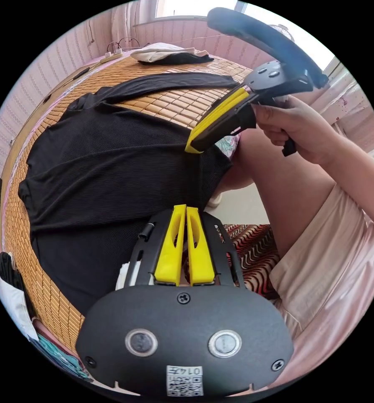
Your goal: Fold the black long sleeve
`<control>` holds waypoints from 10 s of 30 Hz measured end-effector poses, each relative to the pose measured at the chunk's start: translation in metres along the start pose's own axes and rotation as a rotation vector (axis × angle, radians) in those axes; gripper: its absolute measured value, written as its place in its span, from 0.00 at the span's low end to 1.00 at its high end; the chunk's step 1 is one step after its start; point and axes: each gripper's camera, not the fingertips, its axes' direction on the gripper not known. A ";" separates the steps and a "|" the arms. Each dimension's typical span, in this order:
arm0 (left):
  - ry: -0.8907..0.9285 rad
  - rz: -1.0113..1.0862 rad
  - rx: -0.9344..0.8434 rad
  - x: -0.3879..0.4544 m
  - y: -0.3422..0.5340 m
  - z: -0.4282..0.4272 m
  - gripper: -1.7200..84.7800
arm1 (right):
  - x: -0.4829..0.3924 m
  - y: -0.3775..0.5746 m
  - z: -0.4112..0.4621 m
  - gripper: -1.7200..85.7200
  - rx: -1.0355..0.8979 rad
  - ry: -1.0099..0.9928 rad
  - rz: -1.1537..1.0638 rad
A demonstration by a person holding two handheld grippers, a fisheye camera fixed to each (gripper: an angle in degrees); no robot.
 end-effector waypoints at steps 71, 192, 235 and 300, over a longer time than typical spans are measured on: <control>-0.060 0.402 0.115 0.088 -0.463 0.194 0.02 | 0.313 0.292 -0.059 0.04 0.702 0.366 0.981; 0.168 -0.284 -0.008 -0.181 0.236 -0.197 0.01 | -0.007 -0.175 0.006 0.02 0.176 0.062 0.000; 0.006 -0.779 0.485 -0.528 0.103 -0.271 0.01 | 0.201 -0.383 -0.126 0.02 0.393 -0.062 0.156; -0.006 -0.171 0.231 -0.083 0.143 -0.079 0.01 | -0.179 -0.365 0.055 0.01 -0.276 0.227 -0.677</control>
